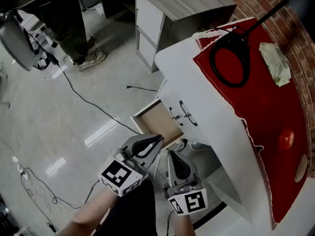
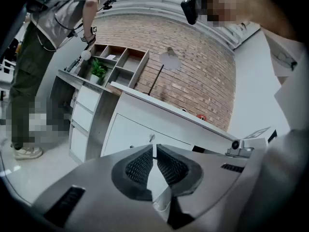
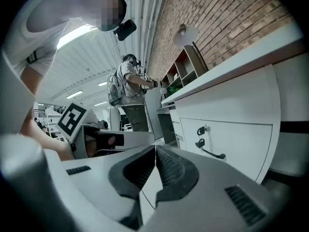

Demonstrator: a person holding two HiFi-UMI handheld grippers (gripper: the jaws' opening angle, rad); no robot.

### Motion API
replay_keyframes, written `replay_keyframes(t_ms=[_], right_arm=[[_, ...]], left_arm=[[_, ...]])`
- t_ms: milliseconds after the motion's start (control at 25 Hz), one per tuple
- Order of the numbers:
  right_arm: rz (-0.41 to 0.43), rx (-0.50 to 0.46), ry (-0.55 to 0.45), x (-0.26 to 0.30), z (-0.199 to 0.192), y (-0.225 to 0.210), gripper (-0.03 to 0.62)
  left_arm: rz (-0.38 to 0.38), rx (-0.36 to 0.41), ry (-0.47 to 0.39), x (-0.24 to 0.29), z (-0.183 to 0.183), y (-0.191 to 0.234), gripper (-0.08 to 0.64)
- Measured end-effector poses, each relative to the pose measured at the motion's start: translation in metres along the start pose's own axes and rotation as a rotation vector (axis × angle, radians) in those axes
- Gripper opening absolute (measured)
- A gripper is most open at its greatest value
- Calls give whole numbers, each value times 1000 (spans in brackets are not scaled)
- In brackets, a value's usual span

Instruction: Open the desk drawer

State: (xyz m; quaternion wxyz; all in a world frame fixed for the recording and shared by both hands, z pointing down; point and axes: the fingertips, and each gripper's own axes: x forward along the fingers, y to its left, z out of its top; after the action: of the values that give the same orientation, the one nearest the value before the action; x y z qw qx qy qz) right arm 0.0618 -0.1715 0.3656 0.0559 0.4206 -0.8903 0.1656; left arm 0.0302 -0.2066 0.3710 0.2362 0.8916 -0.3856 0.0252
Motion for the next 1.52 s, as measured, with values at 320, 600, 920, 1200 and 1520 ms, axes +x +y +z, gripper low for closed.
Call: replay_keyframes(t_ms=[320, 600, 920, 1200, 1520], right_arm=[[-23, 11, -16, -15, -12, 0, 18], [3, 13, -38, -10, -1, 9, 18], [-27, -41, -29, -13, 1, 2, 18], [-56, -59, -35, -8, 3, -5, 18], [-63, -15, -25, -3, 5, -14, 18]], left_arm=[[16, -28, 83, 8, -23, -8, 31], [-8, -58, 121, 23, -35, -7, 31], [-8, -314, 118, 58, -45, 29, 32], [-65, -657, 14, 105, -30, 62, 37], [-120, -901, 21, 146, -46, 70, 137]])
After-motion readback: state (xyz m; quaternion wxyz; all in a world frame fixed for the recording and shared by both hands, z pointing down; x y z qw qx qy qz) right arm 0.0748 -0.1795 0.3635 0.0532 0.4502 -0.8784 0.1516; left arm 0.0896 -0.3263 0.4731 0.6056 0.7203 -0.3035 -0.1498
